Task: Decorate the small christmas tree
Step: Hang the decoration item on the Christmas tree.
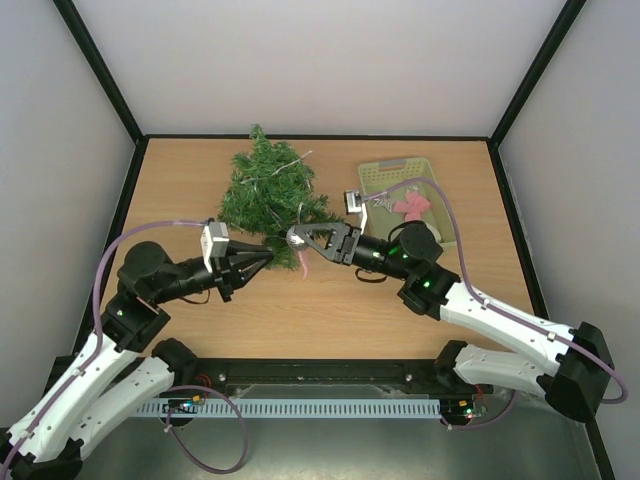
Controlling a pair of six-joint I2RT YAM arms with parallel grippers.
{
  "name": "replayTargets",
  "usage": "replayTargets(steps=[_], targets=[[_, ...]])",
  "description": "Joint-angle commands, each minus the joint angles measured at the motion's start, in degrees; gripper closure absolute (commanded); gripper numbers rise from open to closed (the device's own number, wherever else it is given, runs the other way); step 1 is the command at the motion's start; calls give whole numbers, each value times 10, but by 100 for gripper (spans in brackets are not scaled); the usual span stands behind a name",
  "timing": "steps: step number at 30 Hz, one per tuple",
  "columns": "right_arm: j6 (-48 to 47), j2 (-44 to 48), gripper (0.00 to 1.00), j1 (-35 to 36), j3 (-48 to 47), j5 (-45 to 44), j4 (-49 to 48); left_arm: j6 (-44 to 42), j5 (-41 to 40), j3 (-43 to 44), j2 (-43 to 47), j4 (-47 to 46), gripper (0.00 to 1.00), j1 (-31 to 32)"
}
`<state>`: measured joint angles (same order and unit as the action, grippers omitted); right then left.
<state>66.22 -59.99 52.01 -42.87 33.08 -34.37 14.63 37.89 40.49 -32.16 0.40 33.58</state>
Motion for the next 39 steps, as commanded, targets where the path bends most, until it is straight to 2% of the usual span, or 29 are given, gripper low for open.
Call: replayTargets(steps=[1, 4, 6, 9, 17, 23, 31, 34, 36, 39], targets=[[-5, 13, 69, 3, -8, -5, -7, -27, -1, 2, 4, 22, 75, 3], [26, 11, 66, 3, -16, 11, -19, -43, 14, -18, 11, -10, 66, 3], [44, 13, 65, 3, -15, 18, -30, -43, 14, -35, 17, -49, 52, 3], [67, 17, 65, 3, -12, 21, -52, -40, 3, -50, 14, -96, 40, 3], [107, 16, 64, 3, -17, 24, -92, -39, 5, -67, -41, -194, 31, 6], [124, 14, 64, 4, -19, 28, -108, -50, -2, -64, -75, -231, 30, 14], [135, 9, 63, 4, -24, 29, -130, -49, 4, -69, -112, -264, 31, 47], [136, 6, 63, 4, -26, 30, -134, -49, -3, -69, -118, -268, 35, 60], [138, 5, 63, 4, -27, 30, -138, -48, -7, -69, -118, -271, 44, 65], [140, 4, 63, 4, -25, 32, -142, -46, -22, -72, -108, -274, 74, 67]])
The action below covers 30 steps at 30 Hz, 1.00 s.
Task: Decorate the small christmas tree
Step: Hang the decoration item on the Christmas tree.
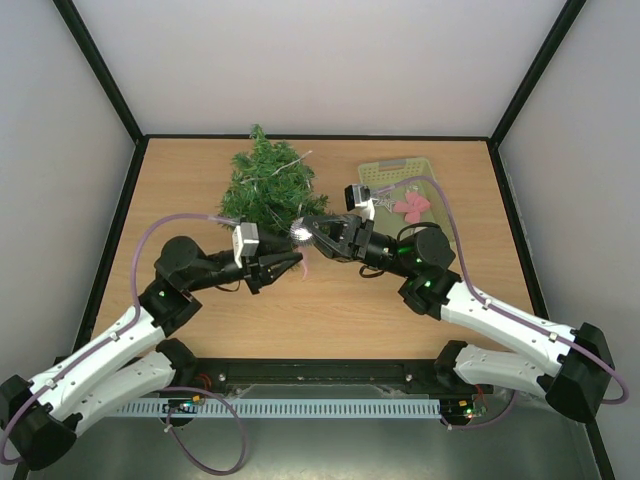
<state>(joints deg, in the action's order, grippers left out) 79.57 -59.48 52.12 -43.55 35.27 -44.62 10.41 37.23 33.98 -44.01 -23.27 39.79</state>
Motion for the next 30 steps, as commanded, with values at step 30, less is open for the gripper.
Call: replayTargets(steps=[30], targets=[[-421, 27, 40, 4, -73, -59, 355, -199, -180, 195, 128, 453, 98, 4]])
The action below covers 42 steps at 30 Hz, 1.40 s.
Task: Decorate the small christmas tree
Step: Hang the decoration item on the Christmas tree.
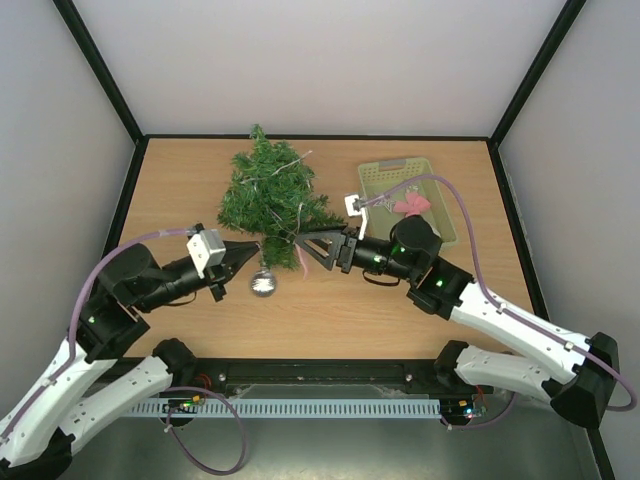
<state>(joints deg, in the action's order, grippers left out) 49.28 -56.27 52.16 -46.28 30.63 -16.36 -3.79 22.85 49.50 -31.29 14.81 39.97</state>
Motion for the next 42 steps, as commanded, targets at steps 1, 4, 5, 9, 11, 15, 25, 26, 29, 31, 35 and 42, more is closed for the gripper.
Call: replayTargets(steps=[1, 4, 5, 9, 11, 15, 25, 26, 29, 31, 35, 42], targets=[[-126, -9, 44, 5, -50, -15, 73, -67, -44, 50, -4, 83, 98, 2], [-187, -23, 48, 26, -70, -14, 74, -81, -65, 82, -27, 117, 98, 2], [-205, -29, 48, 35, -79, -24, 76, -82, -73, 94, -34, 129, 98, 2], [-236, -65, 57, 57, -109, -58, 73, -83, -110, 129, -45, 157, 98, 2], [-239, -84, 57, 59, -116, -55, 61, -94, -139, 146, -48, 172, 97, 2], [-242, -87, 52, 63, -107, -103, 53, -116, -205, 183, -72, 217, 98, 2], [-313, -72, 49, 68, -89, -45, 58, -102, -156, 270, -131, 318, 98, 2], [-322, -76, 46, 69, -84, -39, 44, -97, -143, 279, -136, 321, 98, 2], [-339, -94, 39, 72, -93, -26, 24, -81, -116, 295, -143, 321, 98, 2], [-346, -103, 38, 77, -102, -32, 8, -76, -96, 301, -145, 325, 98, 2], [-360, -121, 42, 87, -126, -42, -13, -68, -68, 309, -153, 339, 98, 2], [-368, -152, 51, 95, -155, -34, -19, -65, -53, 312, -163, 352, 98, 2]])
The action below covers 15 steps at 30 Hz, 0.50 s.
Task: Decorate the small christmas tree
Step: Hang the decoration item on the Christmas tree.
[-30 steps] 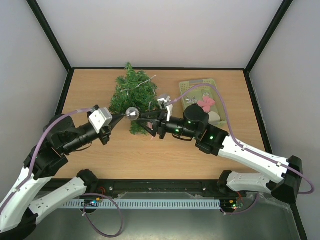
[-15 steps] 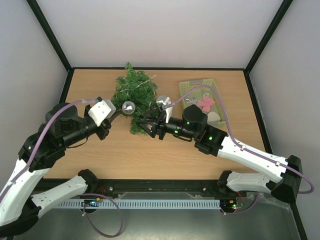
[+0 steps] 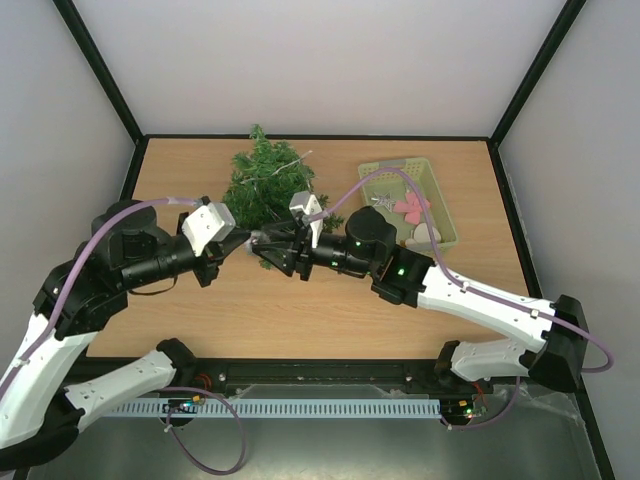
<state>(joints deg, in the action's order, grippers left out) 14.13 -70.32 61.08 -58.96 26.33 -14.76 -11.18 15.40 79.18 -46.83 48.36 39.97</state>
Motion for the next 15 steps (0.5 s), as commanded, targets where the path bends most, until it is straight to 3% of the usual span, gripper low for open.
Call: replayTargets(steps=[1, 7, 15], targets=[[-15, -14, 52, 7, -30, 11, -36, 8, 23, 18, -9, 18, 98, 2], [-16, -15, 73, 11, -22, 15, -41, 3, 39, 24, -14, 21, 98, 2], [-22, -13, 87, 12, -11, 17, -38, 7, 52, 28, -19, 23, 98, 2]])
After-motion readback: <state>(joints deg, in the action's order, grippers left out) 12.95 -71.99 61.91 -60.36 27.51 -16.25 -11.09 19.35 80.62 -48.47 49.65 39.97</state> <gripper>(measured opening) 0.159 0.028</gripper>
